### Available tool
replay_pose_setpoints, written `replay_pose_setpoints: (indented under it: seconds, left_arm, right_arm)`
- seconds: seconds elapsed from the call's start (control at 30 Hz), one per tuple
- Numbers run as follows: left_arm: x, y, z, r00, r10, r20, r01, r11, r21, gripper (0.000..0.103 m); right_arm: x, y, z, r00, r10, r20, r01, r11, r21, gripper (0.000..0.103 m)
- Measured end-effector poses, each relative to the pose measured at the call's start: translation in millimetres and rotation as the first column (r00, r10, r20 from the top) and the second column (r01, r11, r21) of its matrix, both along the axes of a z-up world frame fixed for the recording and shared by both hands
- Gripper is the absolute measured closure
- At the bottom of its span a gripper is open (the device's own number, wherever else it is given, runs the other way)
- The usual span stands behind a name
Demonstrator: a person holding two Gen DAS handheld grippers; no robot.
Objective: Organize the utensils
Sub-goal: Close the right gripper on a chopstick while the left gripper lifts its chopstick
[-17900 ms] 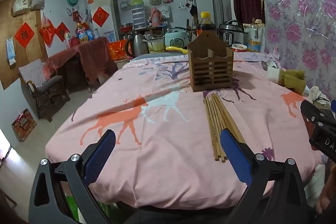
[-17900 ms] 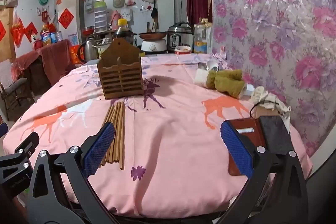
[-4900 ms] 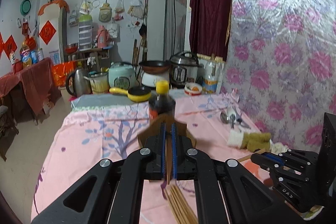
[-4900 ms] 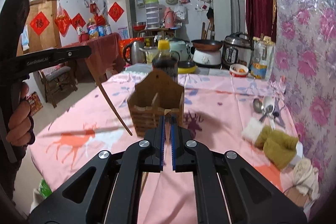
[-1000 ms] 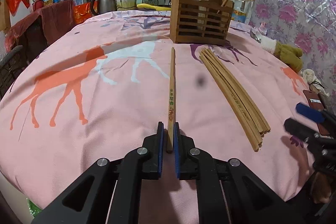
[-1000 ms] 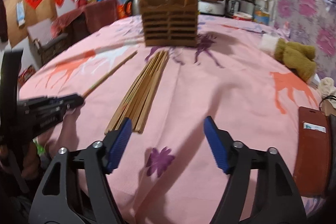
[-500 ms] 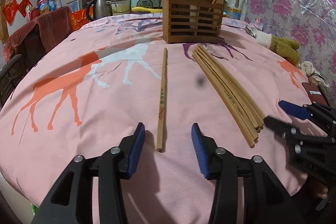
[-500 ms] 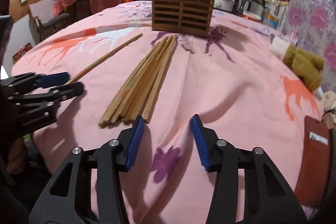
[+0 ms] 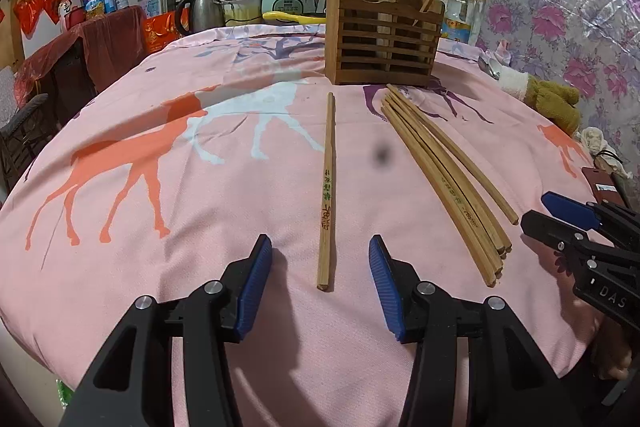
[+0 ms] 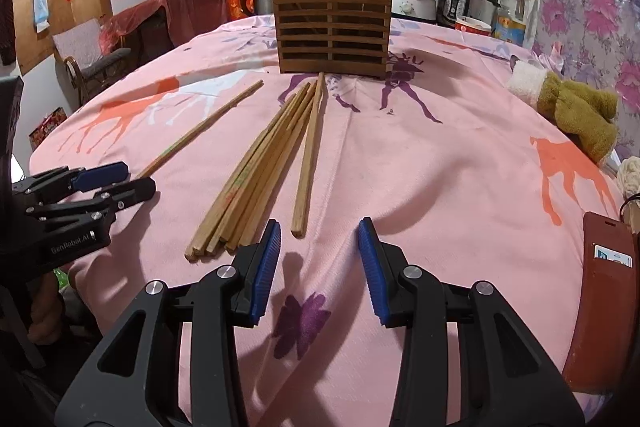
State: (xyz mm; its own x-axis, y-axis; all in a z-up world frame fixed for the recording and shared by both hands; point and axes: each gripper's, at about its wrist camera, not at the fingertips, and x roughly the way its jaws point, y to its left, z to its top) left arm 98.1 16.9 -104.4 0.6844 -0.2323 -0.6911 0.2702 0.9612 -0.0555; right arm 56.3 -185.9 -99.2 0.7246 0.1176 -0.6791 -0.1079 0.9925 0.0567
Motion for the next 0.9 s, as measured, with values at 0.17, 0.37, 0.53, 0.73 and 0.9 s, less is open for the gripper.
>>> replay_pose_setpoints:
  seconds: [0.17, 0.37, 0.53, 0.73, 0.9]
  left_arm:
    - [0.0, 0.6, 0.3, 1.000, 0.003, -0.001, -0.003, 1.000, -0.004, 0.054]
    - [0.7, 2.0, 0.4, 1.000, 0.005, -0.002, -0.005, 1.000, -0.007, 0.055]
    - [0.8, 3.1, 0.6, 1.000, 0.007, -0.004, -0.007, 1.000, -0.011, 0.056]
    - [0.4, 2.5, 0.3, 1.000, 0.008, -0.001, -0.008, 1.000, -0.001, 0.056]
    - [2.1, 4.4, 0.2, 1.000, 0.002, -0.012, -0.002, 1.000, -0.023, 0.097]
  right_arm:
    - [12.2, 6.8, -3.7, 0.999, 0.030, -0.032, -0.030, 1.000, 0.008, 0.083]
    - [16.2, 0.8, -8.2, 0.997, 0.024, -0.070, -0.021, 0.999, 0.049, 0.084]
    - [10.9, 4.0, -7.7, 0.999, 0.001, -0.044, 0.000, 1.000, 0.014, 0.095]
    - [12.1, 5.5, -9.3, 0.999, 0.002, -0.044, -0.002, 1.000, -0.005, 0.093]
    - [9.5, 4.9, -7.7, 0.999, -0.004, -0.032, 0.004, 1.000, -0.008, 0.096]
